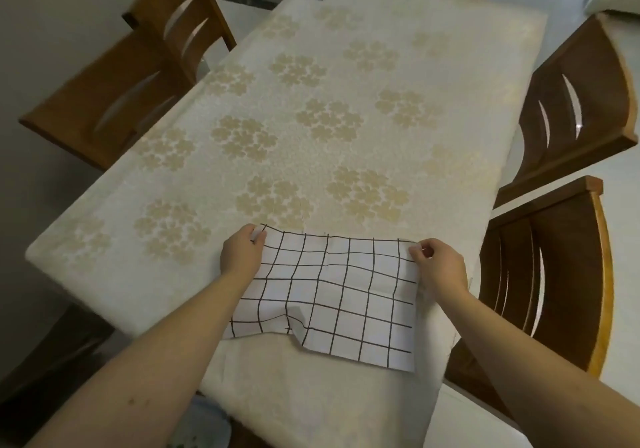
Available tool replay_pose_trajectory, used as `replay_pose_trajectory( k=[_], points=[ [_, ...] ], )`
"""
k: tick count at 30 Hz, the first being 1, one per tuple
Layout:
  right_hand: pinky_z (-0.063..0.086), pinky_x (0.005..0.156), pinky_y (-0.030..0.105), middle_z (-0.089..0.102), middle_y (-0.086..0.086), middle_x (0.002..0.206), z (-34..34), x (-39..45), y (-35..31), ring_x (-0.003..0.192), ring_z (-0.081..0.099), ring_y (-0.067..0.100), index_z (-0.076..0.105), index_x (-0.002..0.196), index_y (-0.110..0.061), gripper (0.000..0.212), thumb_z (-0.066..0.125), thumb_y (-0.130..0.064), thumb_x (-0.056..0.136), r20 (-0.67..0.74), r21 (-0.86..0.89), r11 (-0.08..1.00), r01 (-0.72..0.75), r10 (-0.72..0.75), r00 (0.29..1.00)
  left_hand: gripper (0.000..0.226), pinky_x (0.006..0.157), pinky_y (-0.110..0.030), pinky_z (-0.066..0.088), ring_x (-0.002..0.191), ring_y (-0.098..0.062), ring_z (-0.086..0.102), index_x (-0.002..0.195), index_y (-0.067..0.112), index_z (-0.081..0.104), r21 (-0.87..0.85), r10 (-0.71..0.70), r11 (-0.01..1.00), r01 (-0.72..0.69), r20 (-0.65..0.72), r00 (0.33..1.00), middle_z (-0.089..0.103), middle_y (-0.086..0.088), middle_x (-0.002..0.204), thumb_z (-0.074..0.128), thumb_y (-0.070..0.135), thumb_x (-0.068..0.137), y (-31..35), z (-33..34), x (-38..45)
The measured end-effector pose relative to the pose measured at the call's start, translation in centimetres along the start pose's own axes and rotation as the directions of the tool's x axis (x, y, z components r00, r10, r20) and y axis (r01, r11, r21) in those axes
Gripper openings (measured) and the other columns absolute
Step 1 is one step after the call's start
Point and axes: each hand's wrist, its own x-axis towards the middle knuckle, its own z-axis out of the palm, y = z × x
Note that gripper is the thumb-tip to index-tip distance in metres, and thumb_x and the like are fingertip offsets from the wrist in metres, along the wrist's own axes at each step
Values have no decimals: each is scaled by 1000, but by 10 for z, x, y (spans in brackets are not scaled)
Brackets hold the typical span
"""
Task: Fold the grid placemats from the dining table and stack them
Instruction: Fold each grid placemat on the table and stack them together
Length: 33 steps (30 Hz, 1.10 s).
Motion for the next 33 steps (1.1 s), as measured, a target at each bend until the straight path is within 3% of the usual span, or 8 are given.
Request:
replay_pose_trajectory(
  k=[3,8,12,17,23,26,30,33],
  points=[
    [44,64,29,66,-1,105,4,-2,1,84,60,17,61,112,-21,21,56,-32,95,-24,-21,1000,20,-21,1000,33,75,-31,46,97,-28,62,122,13,59,-47,2,999,-2,-13,1000,66,-11,114,52,35,99,-4,2,1],
    [48,96,47,50,4,135,13,-31,-3,116,54,23,42,140,-22,51,57,-37,94,-153,13,996,85,-82,985,38,79,-38,54,95,-23,62,129,17,49,-180,-64,982,54,-54,996,60,0,103,52,39,98,-12,-15,-8],
    [37,105,40,53,4,136,31,-97,-3,124,49,23,45,140,-17,49,56,-34,96,-49,-138,943,302,-311,949,33,64,-25,45,80,-13,57,122,14,52,-297,-156,945,135,-49,987,57,1,104,51,38,99,-34,-38,-43],
    [32,108,38,51,5,141,64,-164,10,132,43,24,43,143,-16,53,48,-39,96,71,-281,837,470,-471,879,36,82,-33,47,92,-22,61,110,13,60,-321,-221,923,214,15,975,64,-3,100,51,45,97,-85,-46,-88],
    [9,118,35,30,1,158,95,-198,15,147,20,19,27,152,-18,65,30,-48,95,161,-430,772,468,-445,881,36,84,-31,46,100,-23,62,114,11,66,-359,-172,905,226,175,969,66,-3,103,63,39,92,-112,-43,-131],
    [-1,119,34,16,-1,162,102,-207,19,150,9,18,15,155,-20,68,22,-51,95,213,-486,749,450,-398,892,40,75,-30,48,90,-28,61,113,15,70,-358,-102,916,182,230,968,61,-8,95,76,40,82,-116,-42,-136],
    [-11,118,31,-6,-6,161,107,-216,25,150,-7,15,1,156,-22,74,9,-58,92,257,-515,738,437,-353,899,23,57,-20,39,62,-9,49,93,8,73,-371,-53,916,154,269,962,55,5,68,69,30,89,-114,-44,-136],
    [-10,120,33,-12,-5,162,106,-218,33,148,-15,12,-4,155,-22,75,4,-61,91,281,-532,736,418,-312,908,22,58,-20,41,73,-15,58,91,11,70,-376,-43,913,157,294,955,64,1,75,62,31,95,-115,-46,-135]
  ],
)
